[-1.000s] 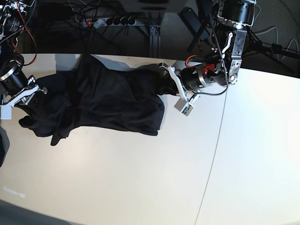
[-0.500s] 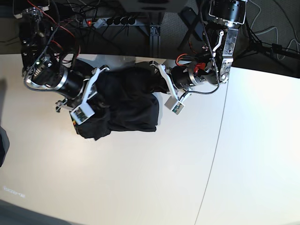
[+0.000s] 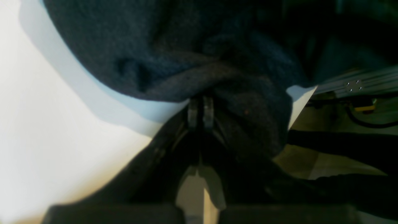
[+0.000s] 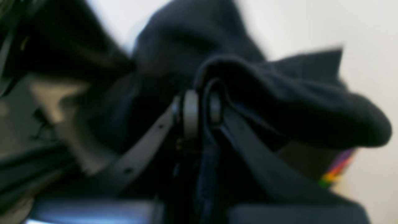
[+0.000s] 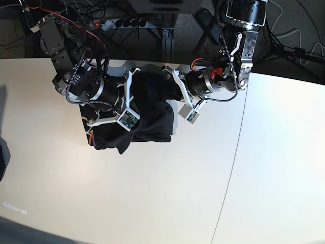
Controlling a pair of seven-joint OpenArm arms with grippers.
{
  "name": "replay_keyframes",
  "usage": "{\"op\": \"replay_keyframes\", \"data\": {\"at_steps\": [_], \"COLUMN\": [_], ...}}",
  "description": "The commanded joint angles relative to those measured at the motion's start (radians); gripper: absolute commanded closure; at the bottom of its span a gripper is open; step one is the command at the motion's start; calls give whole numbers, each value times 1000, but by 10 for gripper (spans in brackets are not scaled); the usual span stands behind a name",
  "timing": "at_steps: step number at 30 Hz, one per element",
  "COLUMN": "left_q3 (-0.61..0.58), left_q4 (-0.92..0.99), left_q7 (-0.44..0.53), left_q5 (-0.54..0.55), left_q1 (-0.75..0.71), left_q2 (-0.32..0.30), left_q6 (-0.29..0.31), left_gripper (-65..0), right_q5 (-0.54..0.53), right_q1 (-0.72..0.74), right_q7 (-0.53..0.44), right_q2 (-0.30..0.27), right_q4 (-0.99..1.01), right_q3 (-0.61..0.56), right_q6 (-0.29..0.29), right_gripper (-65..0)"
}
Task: Fold the T-shirt properly
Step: 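Grasp the folded end with both grippers and fold it over again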
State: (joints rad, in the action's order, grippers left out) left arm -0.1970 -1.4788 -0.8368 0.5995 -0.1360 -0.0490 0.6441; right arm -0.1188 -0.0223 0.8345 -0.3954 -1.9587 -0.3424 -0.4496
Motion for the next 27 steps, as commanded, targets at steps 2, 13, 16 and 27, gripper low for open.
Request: {"op": "replay_keyframes", "data": {"at_steps": [2, 13, 16, 27], "left_q3": [-1, -1, -1, -1], "left_q4": [-11, -11, -11, -11], "left_q7": [-5, -4, -4, 0], "left_q5": [2, 2, 2, 2], "left_q1": [-5, -8, -8, -8], "left_q2": [5, 5, 5, 4], "left_q6": [-4, -5, -5, -5], "left_gripper": [0, 0, 0, 0], "right_q5": [-8, 8, 8, -119], "right_q1": [39, 89, 88, 100], "right_q7": [-23, 14, 16, 15], "right_q2": [11, 22, 22, 23], "right_q4": [-17, -16, -16, -16], "right_q3": [4, -180, -199, -199], "right_q6": [-18, -23, -23, -22], "right_gripper": [0, 0, -182, -328]}}
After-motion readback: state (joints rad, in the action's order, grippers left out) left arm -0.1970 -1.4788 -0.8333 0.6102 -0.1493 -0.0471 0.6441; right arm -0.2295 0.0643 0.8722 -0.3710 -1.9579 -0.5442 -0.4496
